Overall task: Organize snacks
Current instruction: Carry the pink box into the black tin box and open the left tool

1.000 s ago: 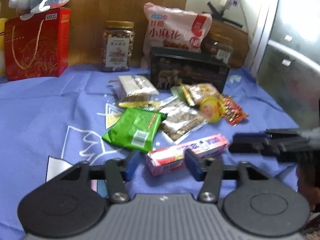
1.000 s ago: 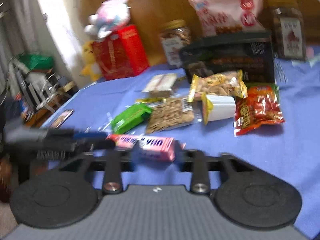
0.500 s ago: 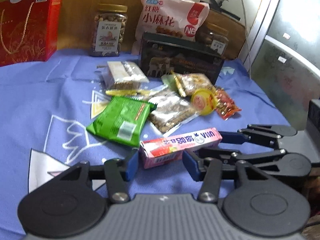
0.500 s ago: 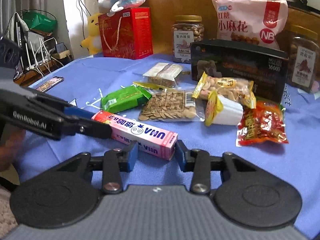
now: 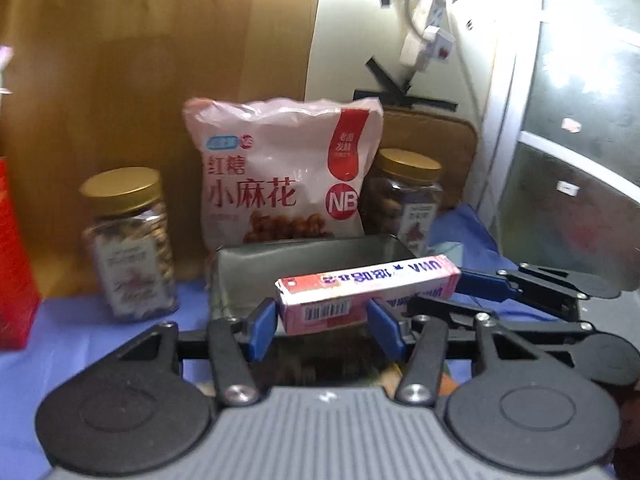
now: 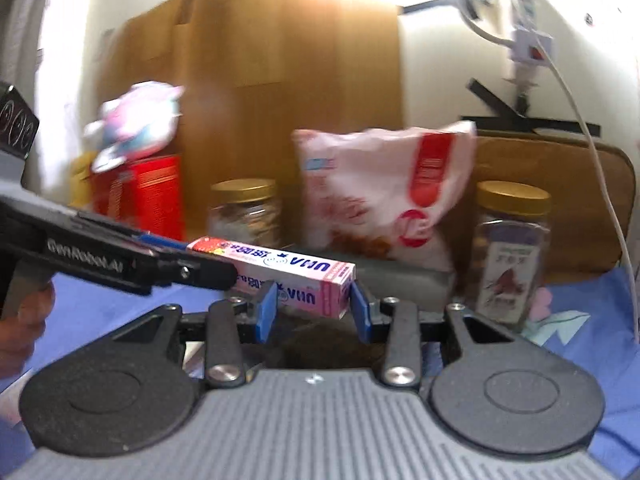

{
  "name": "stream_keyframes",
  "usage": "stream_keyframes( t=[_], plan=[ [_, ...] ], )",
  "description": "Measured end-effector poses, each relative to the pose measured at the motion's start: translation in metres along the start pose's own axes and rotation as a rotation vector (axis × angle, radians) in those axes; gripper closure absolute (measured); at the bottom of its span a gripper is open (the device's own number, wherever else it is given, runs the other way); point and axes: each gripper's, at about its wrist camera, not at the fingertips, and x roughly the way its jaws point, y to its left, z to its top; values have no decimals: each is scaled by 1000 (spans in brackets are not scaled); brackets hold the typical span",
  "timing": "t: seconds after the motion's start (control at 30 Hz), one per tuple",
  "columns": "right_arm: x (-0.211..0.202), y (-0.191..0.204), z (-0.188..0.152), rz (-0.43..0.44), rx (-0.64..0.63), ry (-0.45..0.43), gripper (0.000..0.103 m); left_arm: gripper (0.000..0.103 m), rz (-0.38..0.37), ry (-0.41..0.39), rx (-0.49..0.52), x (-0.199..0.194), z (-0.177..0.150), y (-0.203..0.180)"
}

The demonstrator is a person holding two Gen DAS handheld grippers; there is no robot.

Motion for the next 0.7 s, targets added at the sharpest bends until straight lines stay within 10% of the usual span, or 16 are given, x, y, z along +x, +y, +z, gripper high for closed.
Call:
stream_keyframes(
  t=[0.33,0.7],
  plan=[
    [45,-32,-17,-80,32,70,54,52,8,153,-36,86,-6,9],
    [-11,-40,-30,-22,183,2,46,34,-30,1,-117,-8,-17,32]
  ],
)
